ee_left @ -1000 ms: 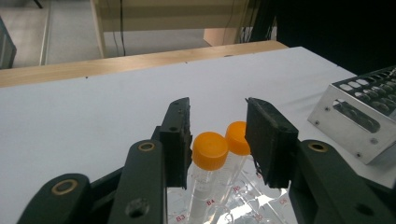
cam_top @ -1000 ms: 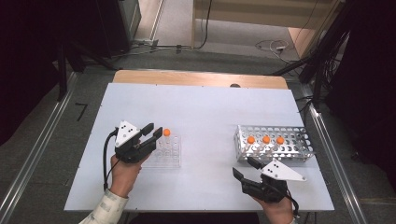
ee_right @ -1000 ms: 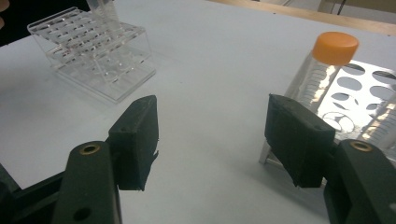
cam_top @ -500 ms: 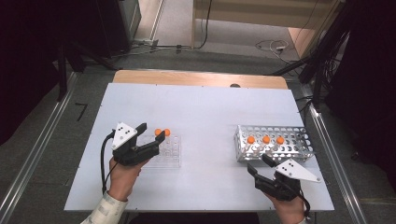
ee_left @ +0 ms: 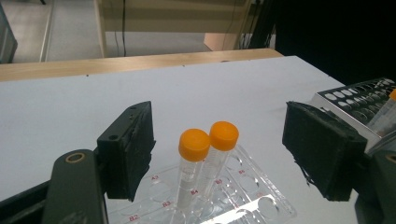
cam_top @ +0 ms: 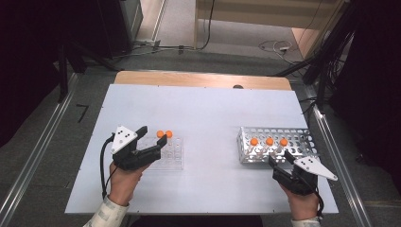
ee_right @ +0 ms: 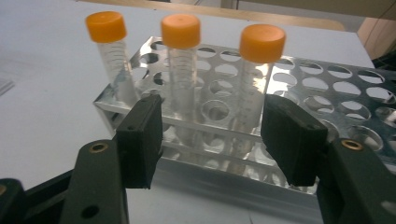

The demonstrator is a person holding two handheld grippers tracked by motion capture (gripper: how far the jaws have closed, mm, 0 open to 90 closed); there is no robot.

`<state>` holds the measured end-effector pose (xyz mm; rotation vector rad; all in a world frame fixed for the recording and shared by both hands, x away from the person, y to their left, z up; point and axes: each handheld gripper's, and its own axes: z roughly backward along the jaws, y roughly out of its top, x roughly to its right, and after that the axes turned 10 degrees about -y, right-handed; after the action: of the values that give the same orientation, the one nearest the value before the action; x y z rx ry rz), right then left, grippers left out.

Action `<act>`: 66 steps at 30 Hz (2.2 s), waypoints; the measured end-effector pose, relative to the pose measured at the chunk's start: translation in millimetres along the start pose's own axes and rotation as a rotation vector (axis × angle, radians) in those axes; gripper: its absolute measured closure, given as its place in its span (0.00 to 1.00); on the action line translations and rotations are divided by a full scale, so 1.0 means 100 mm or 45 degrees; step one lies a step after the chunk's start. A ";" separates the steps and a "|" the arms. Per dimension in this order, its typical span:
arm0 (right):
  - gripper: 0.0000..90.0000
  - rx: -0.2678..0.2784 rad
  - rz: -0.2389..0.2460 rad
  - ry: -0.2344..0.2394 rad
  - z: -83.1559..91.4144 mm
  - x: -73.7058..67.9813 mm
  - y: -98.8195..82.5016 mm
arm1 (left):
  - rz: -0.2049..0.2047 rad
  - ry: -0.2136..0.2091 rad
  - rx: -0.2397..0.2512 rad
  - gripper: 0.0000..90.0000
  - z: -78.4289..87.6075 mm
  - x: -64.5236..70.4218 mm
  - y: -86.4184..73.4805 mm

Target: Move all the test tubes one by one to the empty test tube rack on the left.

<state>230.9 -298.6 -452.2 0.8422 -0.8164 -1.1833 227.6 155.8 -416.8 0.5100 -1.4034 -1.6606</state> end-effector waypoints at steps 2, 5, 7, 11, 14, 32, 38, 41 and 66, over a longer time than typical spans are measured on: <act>0.43 0.005 -0.003 -0.025 -0.03 0.03 0.01 | -0.006 -0.003 -0.007 0.27 0.00 0.01 0.00; 0.47 0.014 -0.013 -0.053 -0.09 0.06 0.02 | -0.007 -0.006 -0.009 0.27 0.01 0.03 -0.01; 0.50 0.018 -0.018 -0.066 -0.12 0.08 0.02 | -0.011 -0.012 -0.009 0.26 0.02 0.04 0.00; 0.54 0.018 -0.014 -0.084 -0.19 0.09 0.03 | -0.015 -0.019 -0.008 0.27 0.02 0.07 -0.01; 0.60 0.023 -0.001 -0.089 -0.23 0.09 0.03 | -0.017 -0.024 -0.010 0.26 0.02 0.09 -0.01; 0.79 0.088 -0.014 -0.111 -0.21 0.09 0.12 | -0.034 -0.044 -0.017 0.27 0.01 0.14 0.00; 0.79 0.151 -0.056 -0.102 -0.03 0.14 0.26 | -0.041 -0.053 -0.021 0.27 0.01 0.16 0.00; 0.79 0.173 -0.048 -0.103 0.09 0.15 0.32 | -0.038 -0.058 -0.015 0.26 0.01 0.17 0.00; 0.80 0.028 0.127 0.367 0.20 -0.67 0.15 | -0.095 -0.177 -0.059 0.26 -0.07 0.46 -0.06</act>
<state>207.4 -233.1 -435.9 0.9536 -0.6280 -0.9397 206.3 113.9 -413.8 0.4321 -1.4571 -1.8143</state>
